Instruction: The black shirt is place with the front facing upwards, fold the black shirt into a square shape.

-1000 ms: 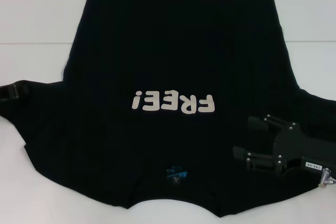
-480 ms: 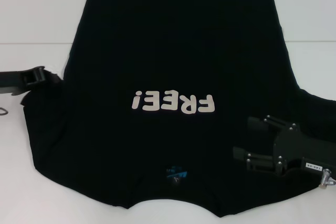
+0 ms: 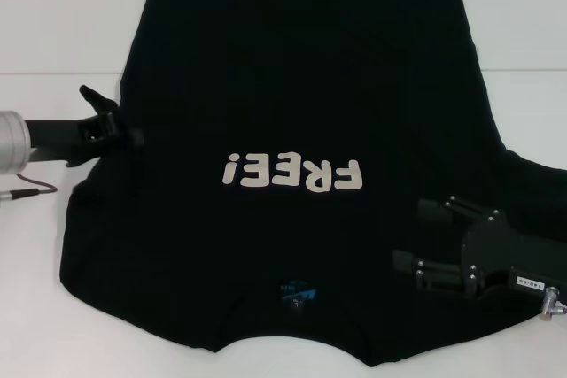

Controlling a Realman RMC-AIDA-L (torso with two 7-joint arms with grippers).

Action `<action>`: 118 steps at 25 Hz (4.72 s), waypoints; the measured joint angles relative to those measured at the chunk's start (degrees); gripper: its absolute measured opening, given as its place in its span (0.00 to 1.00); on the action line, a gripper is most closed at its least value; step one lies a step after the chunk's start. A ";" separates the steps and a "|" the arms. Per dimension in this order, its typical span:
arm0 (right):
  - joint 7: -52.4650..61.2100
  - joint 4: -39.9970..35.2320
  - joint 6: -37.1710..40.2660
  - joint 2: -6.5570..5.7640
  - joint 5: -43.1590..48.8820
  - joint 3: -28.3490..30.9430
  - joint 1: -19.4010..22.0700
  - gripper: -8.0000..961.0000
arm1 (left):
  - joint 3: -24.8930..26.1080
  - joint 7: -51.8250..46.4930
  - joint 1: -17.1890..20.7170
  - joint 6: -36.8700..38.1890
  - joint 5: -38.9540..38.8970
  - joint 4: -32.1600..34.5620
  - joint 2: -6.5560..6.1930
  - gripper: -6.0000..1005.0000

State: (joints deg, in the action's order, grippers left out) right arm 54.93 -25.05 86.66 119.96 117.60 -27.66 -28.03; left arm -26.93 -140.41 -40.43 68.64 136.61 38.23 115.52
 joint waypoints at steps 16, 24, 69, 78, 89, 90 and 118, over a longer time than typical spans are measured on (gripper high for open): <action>0.00 0.00 1.15 0.00 0.00 0.15 0.08 0.87 | 0.61 6.69 2.22 -5.06 -15.43 -9.98 2.52 0.36; 0.16 0.00 1.28 0.01 0.00 1.49 0.26 0.87 | 1.01 26.31 4.93 4.01 -20.24 -6.99 2.90 0.54; 78.32 -21.80 -7.66 -10.81 36.96 -4.12 -10.34 0.84 | -5.50 77.52 16.62 23.92 -20.97 -1.74 8.59 0.89; 79.58 -14.94 -13.32 -9.79 36.81 -3.85 -12.11 0.84 | -5.46 77.56 16.62 23.54 -21.21 -2.08 8.59 0.89; 80.05 -14.43 -14.34 -9.49 36.96 -4.14 -12.42 0.83 | -5.41 77.57 16.70 22.70 -21.32 -2.11 8.59 0.89; 80.06 -14.50 -14.35 -9.48 36.99 -4.15 -12.42 0.83 | -5.41 77.57 16.70 22.65 -21.32 -2.11 8.59 0.89; 81.02 -18.41 -11.66 -11.91 34.24 -0.45 -11.10 0.03 | -5.40 76.98 16.34 22.59 -21.34 -2.19 8.59 0.89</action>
State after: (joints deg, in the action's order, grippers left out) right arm 135.95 -43.46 75.00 108.05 151.84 -28.11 -39.13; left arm -32.33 -63.43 -24.08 91.23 115.27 36.04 124.10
